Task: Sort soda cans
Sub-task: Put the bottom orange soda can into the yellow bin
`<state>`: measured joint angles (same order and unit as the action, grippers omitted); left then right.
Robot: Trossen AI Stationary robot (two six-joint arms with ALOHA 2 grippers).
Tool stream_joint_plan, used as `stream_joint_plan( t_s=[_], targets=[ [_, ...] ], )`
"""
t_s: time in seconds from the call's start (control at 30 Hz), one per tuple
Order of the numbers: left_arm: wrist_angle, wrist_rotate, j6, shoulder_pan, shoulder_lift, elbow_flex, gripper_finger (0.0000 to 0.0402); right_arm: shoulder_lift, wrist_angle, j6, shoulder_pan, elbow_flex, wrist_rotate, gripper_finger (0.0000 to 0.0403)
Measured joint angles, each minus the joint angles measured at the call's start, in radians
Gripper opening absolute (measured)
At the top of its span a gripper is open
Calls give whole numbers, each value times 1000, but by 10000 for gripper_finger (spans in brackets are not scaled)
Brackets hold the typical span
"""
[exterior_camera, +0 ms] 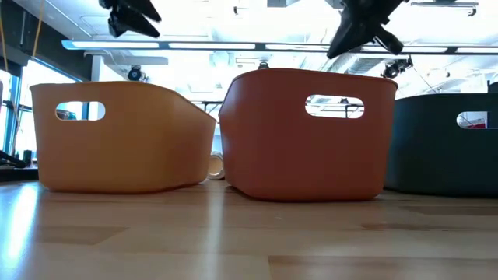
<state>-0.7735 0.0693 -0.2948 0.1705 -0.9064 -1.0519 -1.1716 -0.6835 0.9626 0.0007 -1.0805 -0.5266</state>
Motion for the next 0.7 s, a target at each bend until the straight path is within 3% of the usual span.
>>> stream_joint_plan(
  t_s=[0.07,0.17,0.37,0.53,0.7],
  targets=[
    [11,-75,-88,-17,-2,0,207,-6,2,-41,-30,0,-11,6],
    [43,-142,-189,-61,-4,0,235,-21,11,-140,-88,0,72,35],
    [210,-147,-386,-145,-31,0,266,-35,88,-354,-183,0,281,151],
    [400,-182,-588,-238,-55,0,273,-56,214,-389,-223,0,393,252],
    [341,-132,-799,-404,-97,0,274,-105,340,-415,-224,0,573,293]
  ],
)
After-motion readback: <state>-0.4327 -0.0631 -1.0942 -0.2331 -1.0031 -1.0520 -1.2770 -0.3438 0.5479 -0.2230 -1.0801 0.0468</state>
